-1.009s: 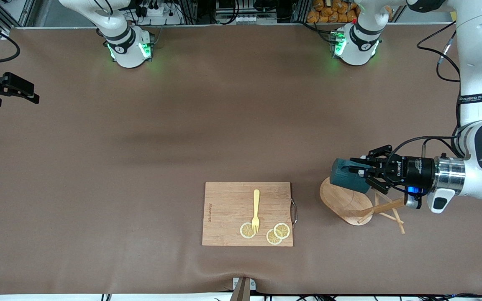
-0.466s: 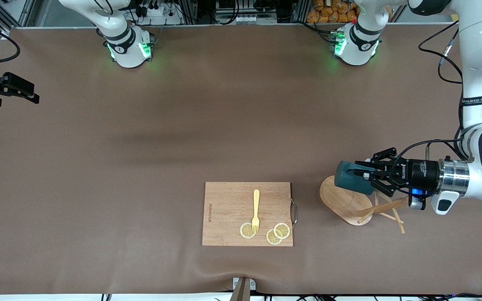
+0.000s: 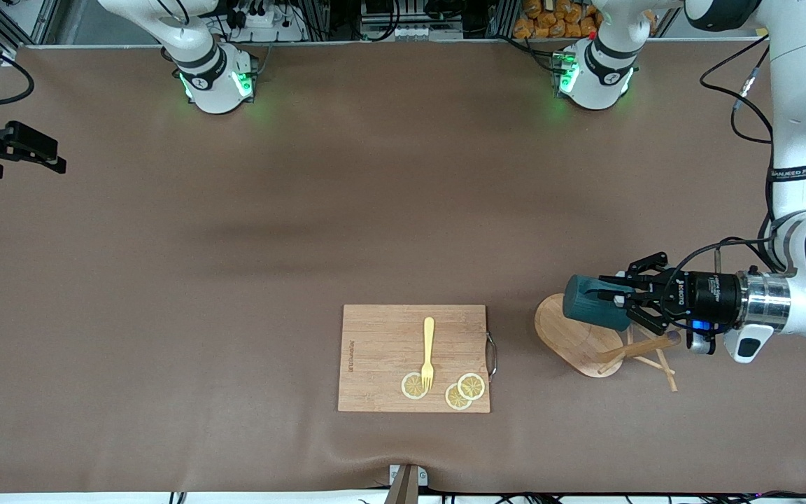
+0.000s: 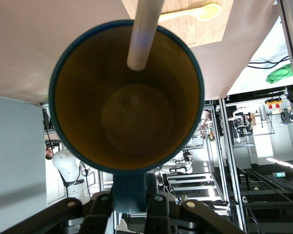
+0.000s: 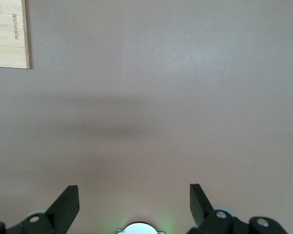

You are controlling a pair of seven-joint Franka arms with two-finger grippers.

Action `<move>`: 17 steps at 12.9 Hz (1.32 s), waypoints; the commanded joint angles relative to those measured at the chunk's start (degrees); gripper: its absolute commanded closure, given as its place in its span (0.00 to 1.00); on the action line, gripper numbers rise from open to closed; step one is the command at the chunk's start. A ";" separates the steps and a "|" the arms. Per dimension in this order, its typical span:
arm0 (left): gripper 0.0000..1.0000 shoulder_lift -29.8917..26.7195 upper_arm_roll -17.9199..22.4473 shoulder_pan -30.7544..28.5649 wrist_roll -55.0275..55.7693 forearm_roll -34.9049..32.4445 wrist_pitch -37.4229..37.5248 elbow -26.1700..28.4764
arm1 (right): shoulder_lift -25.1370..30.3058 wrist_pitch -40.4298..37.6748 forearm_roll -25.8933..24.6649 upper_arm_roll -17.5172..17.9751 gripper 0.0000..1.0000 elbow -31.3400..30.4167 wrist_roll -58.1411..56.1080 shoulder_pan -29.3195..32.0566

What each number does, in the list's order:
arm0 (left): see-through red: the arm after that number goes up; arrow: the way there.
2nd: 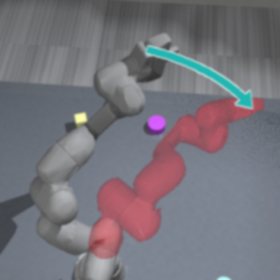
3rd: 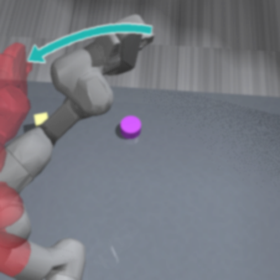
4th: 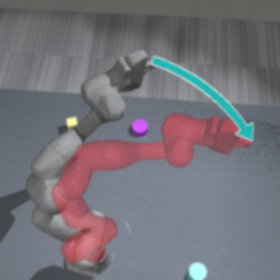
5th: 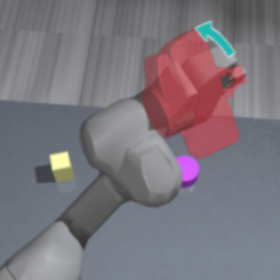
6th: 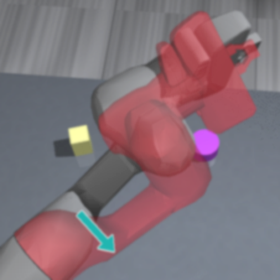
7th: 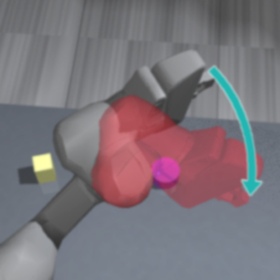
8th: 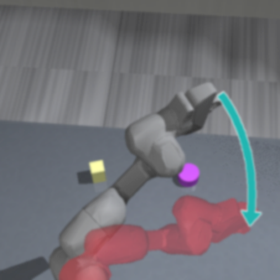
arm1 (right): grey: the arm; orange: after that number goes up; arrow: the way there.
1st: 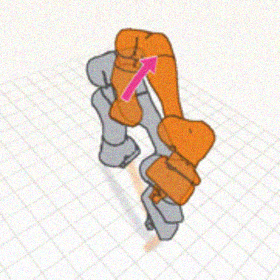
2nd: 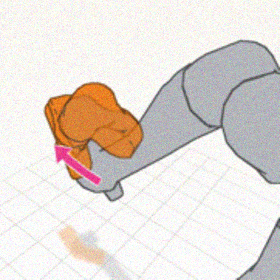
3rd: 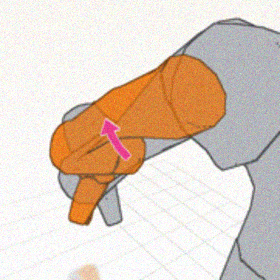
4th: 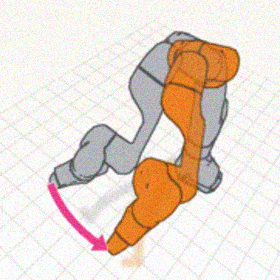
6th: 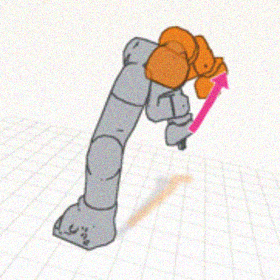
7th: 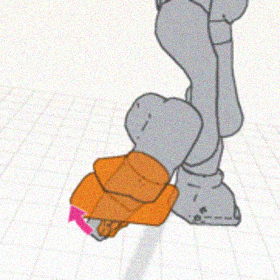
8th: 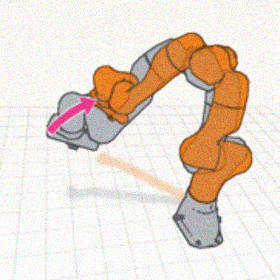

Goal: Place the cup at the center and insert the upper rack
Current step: 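Slide the mug opening onto a mug tree peg with the left gripper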

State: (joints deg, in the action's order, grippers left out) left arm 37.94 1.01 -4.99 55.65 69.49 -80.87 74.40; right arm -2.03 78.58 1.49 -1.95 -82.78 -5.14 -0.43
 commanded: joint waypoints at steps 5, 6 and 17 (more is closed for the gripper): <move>1.00 2.14 -0.48 -1.78 -0.55 3.90 2.03 -0.93 | 0.28 -0.27 -0.71 -0.34 0.00 1.82 0.93 -0.71; 1.00 2.14 -0.48 -1.87 -0.55 3.90 2.03 -0.93 | 0.28 -0.19 -0.70 -0.34 0.00 1.83 0.92 -0.71; 1.00 3.89 -0.39 -3.27 -1.86 4.78 2.03 -1.19 | 0.36 -0.36 -0.62 -0.16 0.00 1.92 1.19 -1.06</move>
State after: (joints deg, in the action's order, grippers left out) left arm 40.90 0.99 -7.48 54.75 72.81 -79.92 74.34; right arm -2.02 78.72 1.49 -1.94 -81.48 -5.04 -0.82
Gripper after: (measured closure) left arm 0.789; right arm 0.000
